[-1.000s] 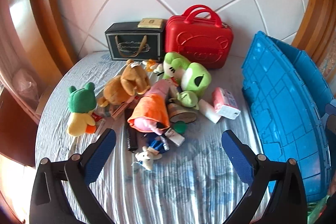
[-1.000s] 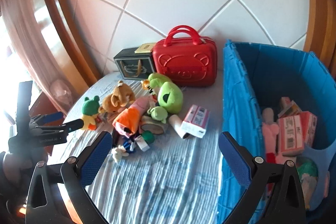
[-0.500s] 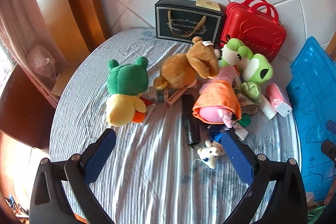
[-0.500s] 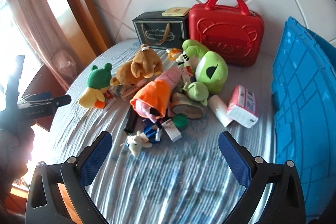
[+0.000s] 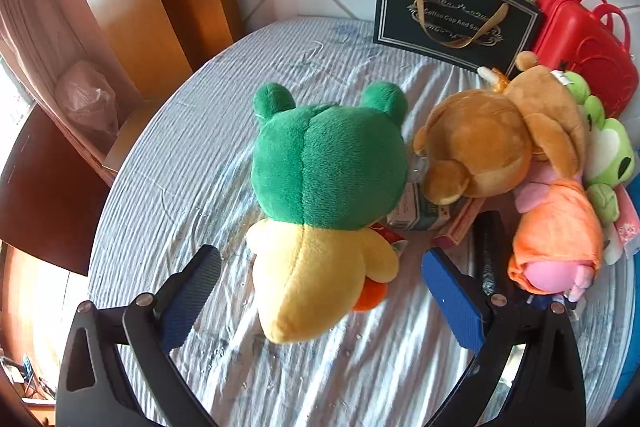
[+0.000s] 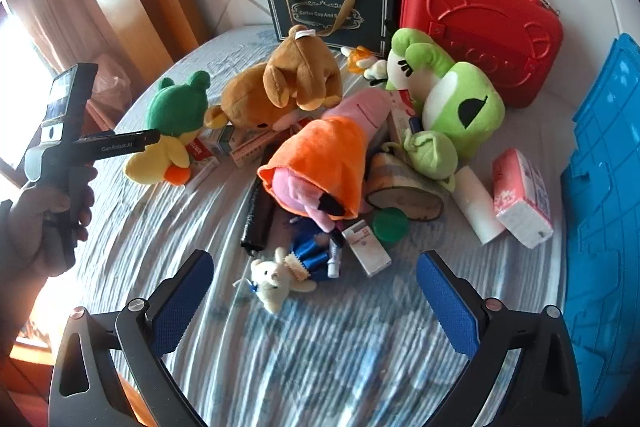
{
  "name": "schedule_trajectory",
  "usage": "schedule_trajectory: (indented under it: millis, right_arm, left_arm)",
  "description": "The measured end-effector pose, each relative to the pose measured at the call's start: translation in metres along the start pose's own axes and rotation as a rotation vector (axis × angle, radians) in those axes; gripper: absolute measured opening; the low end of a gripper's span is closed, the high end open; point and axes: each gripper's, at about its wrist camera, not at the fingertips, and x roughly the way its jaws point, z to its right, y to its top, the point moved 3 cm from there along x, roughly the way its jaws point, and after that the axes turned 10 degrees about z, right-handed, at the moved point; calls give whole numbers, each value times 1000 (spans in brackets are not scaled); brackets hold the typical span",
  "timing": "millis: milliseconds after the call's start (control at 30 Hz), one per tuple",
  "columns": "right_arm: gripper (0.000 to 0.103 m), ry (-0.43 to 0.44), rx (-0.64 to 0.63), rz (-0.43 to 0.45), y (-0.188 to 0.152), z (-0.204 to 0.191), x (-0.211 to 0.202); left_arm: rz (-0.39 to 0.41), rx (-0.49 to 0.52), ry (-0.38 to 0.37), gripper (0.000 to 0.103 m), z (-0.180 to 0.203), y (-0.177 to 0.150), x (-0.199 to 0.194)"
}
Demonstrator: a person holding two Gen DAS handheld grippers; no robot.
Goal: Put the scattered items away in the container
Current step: 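Grasp the green-and-yellow duck plush with the left tool while the right tool reaches the pig plush, then grasp the orange-dressed pink pig plush with the right tool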
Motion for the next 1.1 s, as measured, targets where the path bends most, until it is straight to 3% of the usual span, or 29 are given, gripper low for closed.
schedule_trajectory:
  millis: [100,300,433,500,567,667,833,1100]
  right_arm:
    - [103,-10,-19,-10,5,-7,12]
    - [103,-29,-41,-41,7,-13,25]
    - [103,-47,-42,-53,7,-12,31]
    - [103,-54,-32,-61,8,-9,37]
    - [103,-53,-16,-70,10,-7,45]
    - [103,-59,-5,-69,17,-5,59]
    - [103,-89,-6,-61,41,4,95]
    - [103,-130,16,-155,59,16,178]
  left_arm:
    - [-35,-27,15,102,-10,-3,32]
    - [-87,-52,-28,103,-13,-6,80]
    - [-94,-64,-43,103,-11,0,90]
    - [-101,-49,-56,97,-8,0,93]
    - [-92,-47,-66,83,-8,2,89]
    - [-66,-47,-80,75,-10,3,72]
    - [5,-70,-103,75,-25,-2,34]
    - [61,-64,-72,74,-54,-31,-22]
